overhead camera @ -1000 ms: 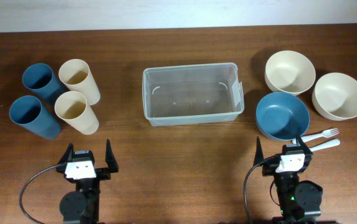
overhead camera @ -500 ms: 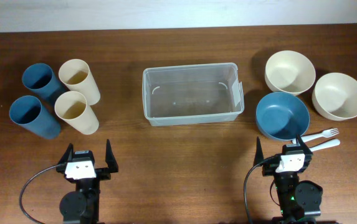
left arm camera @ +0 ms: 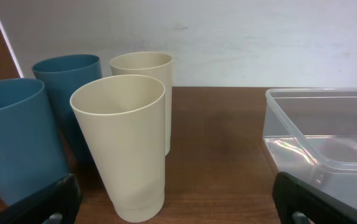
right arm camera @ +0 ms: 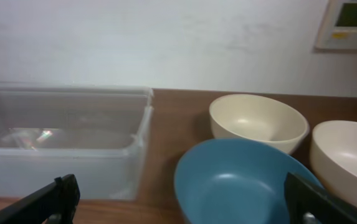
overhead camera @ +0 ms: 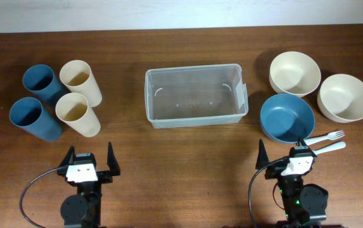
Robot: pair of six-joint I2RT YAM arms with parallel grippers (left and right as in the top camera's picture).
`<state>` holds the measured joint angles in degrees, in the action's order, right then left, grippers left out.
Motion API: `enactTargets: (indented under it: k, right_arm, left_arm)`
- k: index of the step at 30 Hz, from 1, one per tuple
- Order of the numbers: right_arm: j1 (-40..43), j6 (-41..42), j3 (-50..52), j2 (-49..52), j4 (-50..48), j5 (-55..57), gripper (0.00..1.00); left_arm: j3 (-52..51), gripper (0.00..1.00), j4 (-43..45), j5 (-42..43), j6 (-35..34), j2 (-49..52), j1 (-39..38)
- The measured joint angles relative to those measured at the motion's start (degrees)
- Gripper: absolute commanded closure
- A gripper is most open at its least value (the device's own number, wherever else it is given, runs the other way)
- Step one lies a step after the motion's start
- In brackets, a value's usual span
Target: Pack container
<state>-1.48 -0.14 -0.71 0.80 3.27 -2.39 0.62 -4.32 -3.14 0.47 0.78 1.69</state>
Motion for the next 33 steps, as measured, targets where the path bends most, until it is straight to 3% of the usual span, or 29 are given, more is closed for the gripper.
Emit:
enactTargets:
  k: [5, 9, 14, 20, 25, 33]
  right_arm:
    - [0.0, 2.05, -0.15, 0.0, -4.87, -5.73, 0.01]
    - [0.0, 2.75, -4.39, 0.22, -1.75, -7.89, 0.01]
    - [0.0, 3.65, -19.54, 4.74, 14.56, -3.74, 0.01]
    - [0.0, 5.01, -42.97, 21.49, 34.29, 4.72, 0.01]
    - [0.0, 7.26, -58.62, 36.3, 40.79, 5.33, 0.01]
    - [0.0, 7.98, -64.74, 45.33, 49.64, 2.75, 0.01]
  left_arm:
    - [0.0, 0.0, 0.0, 0.0, 0.0, 0.0, 0.0]
    - [0.0, 0.0, 0.0, 0.0, 0.0, 0.0, 0.0]
    - [0.0, 0.0, -0.02, 0.0, -0.02, -0.02, 0.0]
    - [0.0, 0.0, -0.04, 0.11, -0.02, -0.04, 0.0]
    - [0.02, 0.0, -0.02, 0.2, 0.0, -0.04, 0.0]
    - [0.02, 0.0, -0.02, 0.2, 0.0, -0.04, 0.0]
